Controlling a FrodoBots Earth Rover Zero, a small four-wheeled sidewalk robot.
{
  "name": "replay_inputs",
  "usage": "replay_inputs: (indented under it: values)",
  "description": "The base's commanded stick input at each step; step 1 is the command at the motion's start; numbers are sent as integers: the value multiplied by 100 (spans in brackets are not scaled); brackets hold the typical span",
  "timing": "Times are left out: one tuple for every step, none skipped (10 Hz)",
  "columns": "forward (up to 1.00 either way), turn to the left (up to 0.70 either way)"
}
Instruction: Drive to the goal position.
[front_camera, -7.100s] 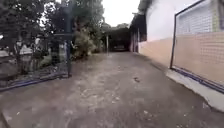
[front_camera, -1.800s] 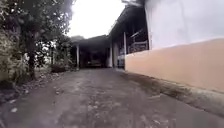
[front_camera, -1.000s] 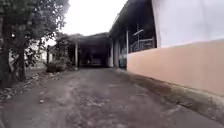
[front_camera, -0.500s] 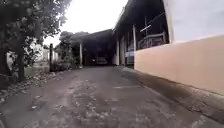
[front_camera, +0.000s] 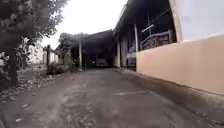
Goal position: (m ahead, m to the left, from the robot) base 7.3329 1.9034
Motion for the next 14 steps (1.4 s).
replay_inputs:
  values:
    - [70,0]
    - [70,0]
    - [70,0]
    - [70,0]
    - [70,0]
    - [70,0]
    - [70,0]
    - [70,0]
    - [70,0]
    - [70,0]
    - [70,18]
    - [70,24]
    - [70,0]
    - [70,0]
